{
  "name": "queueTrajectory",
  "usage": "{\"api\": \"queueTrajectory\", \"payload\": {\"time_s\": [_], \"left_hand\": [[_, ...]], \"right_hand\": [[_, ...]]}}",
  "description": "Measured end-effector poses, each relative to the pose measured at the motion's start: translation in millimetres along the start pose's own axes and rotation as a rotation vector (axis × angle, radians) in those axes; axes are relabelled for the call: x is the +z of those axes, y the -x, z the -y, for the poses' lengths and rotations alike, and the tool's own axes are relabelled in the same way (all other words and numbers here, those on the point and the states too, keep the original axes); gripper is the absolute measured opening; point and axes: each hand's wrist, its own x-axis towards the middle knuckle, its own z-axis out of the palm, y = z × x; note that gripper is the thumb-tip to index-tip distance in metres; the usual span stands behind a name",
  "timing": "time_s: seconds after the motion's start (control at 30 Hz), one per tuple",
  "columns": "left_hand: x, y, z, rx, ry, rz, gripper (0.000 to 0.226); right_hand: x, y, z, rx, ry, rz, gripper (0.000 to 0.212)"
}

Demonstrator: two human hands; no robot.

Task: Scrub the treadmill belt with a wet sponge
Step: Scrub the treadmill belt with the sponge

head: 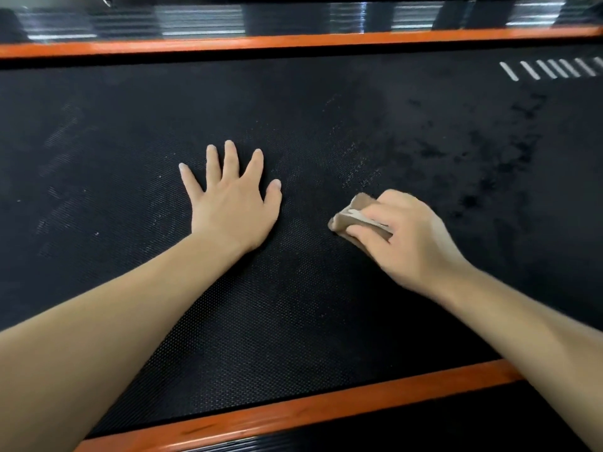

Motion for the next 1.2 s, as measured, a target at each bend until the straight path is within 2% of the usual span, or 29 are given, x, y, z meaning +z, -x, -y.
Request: {"api": "queueTrajectory", "payload": {"time_s": [0.07, 0.17, 0.2, 0.27, 0.37, 0.43, 0.53, 0.6, 0.7, 0.77, 0.87, 0.93, 1.0, 1.07, 1.13, 1.2], "left_hand": [[-1, 18, -12, 0.010, 0.011, 0.051, 0.068], [11, 55, -29, 0.090, -0.046, 0.044, 0.067], [15, 61, -30, 0.108, -0.064, 0.019, 0.068], [18, 62, -28, 0.108, -0.065, -0.002, 0.069], [18, 59, -29, 0.101, -0.056, 0.013, 0.067], [17, 61, -30, 0.109, -0.054, 0.010, 0.067], [15, 61, -31, 0.102, -0.040, 0.027, 0.067], [15, 61, -31, 0.093, -0.047, 0.022, 0.067], [15, 62, -33, 0.090, -0.051, 0.008, 0.067], [14, 62, -33, 0.090, -0.042, 0.019, 0.067], [14, 62, -32, 0.087, -0.036, 0.027, 0.067], [15, 62, -32, 0.089, -0.046, 0.015, 0.068], [16, 62, -31, 0.089, -0.055, 0.004, 0.068], [15, 62, -31, 0.084, -0.047, 0.003, 0.068], [15, 62, -32, 0.081, -0.041, 0.011, 0.068], [15, 62, -33, 0.082, -0.041, 0.019, 0.067]], "right_hand": [[-8, -11, -15, 0.021, 0.065, -0.040, 0.035], [-17, -32, -39, 0.256, 0.166, -0.137, 0.034], [-14, -28, -34, 0.271, 0.153, -0.140, 0.037], [-8, -5, -11, 0.157, 0.099, -0.100, 0.044], [-10, 35, 9, -0.034, -0.019, 0.056, 0.041], [-20, 24, -15, 0.015, 0.034, 0.003, 0.041], [-27, 13, -33, 0.249, 0.044, -0.131, 0.042], [-21, 31, -9, 0.166, 0.020, -0.062, 0.047], [-28, 64, 12, -0.074, -0.088, 0.135, 0.038], [-40, 54, -11, -0.051, 0.014, 0.084, 0.031], [-45, 49, -29, 0.150, 0.065, -0.028, 0.039], [-38, 66, -11, 0.047, 0.006, 0.022, 0.038], [-36, 87, 10, -0.091, -0.101, 0.182, 0.034], [-44, 84, 0, -0.147, -0.059, 0.243, 0.033], [-54, 67, -21, -0.063, 0.027, 0.155, 0.033], [-59, 65, -36, 0.110, -0.003, 0.072, 0.035]]}}
